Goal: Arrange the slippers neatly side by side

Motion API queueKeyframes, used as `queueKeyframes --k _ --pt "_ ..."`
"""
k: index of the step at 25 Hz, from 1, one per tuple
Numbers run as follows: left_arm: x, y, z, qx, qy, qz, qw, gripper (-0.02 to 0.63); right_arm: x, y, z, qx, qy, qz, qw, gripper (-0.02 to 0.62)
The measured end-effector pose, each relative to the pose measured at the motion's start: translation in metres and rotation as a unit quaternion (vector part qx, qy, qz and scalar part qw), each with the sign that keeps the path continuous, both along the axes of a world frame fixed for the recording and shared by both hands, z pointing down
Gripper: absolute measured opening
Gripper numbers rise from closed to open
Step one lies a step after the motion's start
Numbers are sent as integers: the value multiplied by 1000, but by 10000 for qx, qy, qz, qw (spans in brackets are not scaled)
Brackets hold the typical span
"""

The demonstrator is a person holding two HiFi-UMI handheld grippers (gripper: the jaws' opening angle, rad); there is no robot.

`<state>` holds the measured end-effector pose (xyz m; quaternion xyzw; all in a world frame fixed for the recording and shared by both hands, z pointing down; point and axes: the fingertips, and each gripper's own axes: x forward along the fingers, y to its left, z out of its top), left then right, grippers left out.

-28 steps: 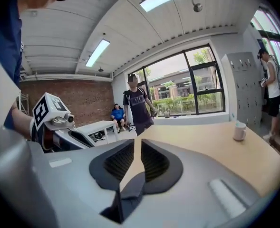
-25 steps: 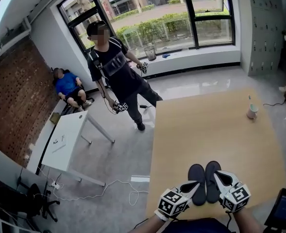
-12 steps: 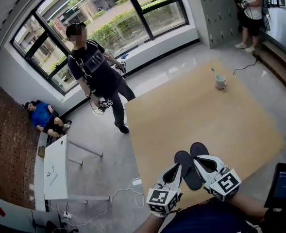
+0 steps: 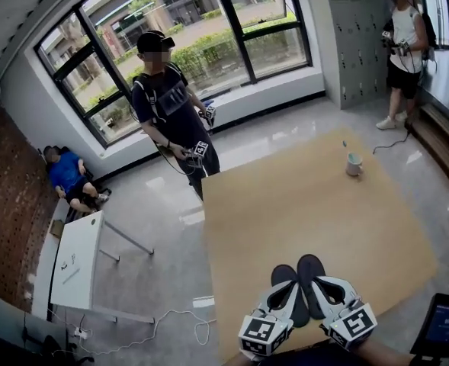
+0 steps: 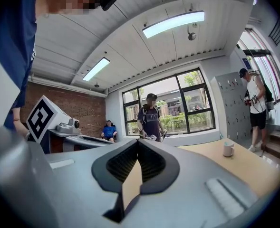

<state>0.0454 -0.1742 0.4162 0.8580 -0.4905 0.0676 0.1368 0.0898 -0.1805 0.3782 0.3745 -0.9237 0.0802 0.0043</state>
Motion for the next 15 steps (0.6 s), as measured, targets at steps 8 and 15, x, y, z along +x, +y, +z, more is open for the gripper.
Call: queueKeyframes --k 8,15 --pt "-20 -6 -9 145 119 -123 9997 3 -22 -1 -10 144 -38 -93 9998 11" --pt "-16 -4 1 -28 105 -166 9998 3 -15 -1 0 66 -85 -104 9999 11"
